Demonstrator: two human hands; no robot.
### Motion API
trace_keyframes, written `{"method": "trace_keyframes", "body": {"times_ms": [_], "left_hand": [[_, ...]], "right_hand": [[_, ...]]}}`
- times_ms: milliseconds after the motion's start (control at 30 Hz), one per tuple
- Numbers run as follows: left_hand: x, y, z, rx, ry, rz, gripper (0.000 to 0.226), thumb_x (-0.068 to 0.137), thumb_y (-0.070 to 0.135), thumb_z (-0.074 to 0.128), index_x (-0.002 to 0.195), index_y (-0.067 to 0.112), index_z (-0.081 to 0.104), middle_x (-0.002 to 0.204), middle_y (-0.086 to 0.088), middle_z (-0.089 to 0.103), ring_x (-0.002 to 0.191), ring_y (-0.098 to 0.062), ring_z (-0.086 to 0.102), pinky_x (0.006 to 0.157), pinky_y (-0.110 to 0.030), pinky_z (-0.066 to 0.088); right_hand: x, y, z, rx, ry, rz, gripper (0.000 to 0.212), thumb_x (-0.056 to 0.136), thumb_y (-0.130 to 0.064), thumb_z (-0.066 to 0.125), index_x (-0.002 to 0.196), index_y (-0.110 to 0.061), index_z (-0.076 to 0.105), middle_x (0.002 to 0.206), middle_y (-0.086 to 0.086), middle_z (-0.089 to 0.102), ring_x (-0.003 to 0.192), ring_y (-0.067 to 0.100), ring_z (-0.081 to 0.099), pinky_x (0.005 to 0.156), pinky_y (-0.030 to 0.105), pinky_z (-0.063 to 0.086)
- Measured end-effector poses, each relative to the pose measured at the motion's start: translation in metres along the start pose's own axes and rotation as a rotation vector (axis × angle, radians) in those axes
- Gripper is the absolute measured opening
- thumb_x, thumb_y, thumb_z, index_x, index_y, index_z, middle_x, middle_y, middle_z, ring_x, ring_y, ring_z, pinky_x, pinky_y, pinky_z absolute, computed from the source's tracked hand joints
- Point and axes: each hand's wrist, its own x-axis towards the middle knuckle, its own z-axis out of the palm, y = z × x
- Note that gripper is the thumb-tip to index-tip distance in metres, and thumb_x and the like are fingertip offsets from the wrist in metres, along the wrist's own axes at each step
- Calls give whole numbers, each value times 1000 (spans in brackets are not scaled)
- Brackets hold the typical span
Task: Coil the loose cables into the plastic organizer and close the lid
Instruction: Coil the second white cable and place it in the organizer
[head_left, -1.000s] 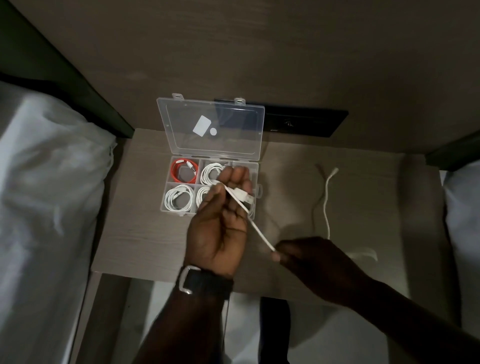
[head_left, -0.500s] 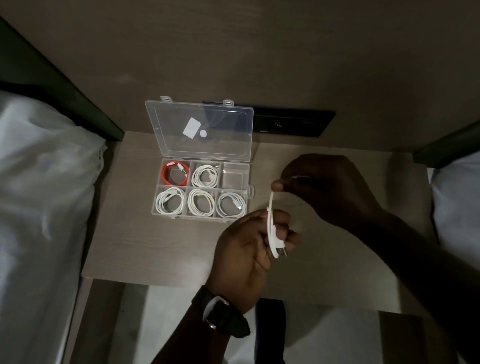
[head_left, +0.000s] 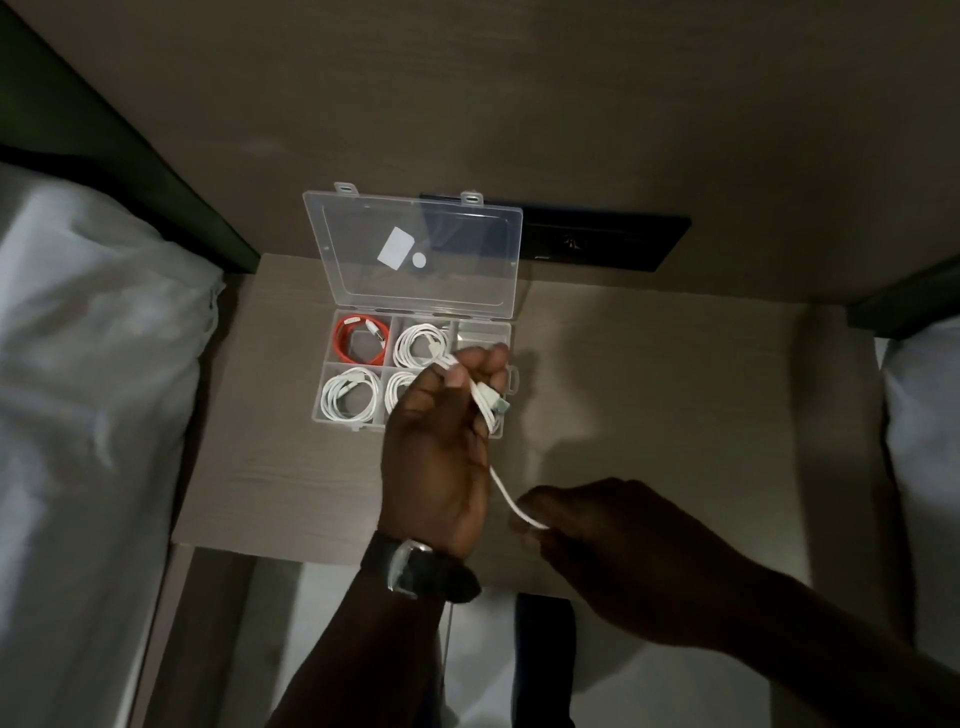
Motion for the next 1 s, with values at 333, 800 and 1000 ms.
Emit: {"method": "trace_keyframes", "body": {"times_ms": [333,800,1000], "left_hand": [[-28,-3,8,439,-240,-272,23,84,13,48,79,1,67,60,-7,60,65,-27,60,64,-30,49],[-16,28,12,-451,-209,-505,31,99,18,36,85,11,62,76,4,49,71,-11,57,66,-20,51],[4,24,16,-650,66,-350,25,100,10,41,92,4,65,97,-2,58,96,-18,63,72,-27,60]], "right_hand": [[20,24,-73,-287,269,-156,16,91,-32,51,100,-26,63,93,-7,67,84,17,61,63,43,53],[40,38,-12,-95,369,55,16,94,-21,45,88,-15,59,78,0,63,73,21,56,67,33,43],[37,34,19,240,327,300,8,82,-18,73,83,-11,71,96,-3,67,93,5,58,84,29,44]]}}
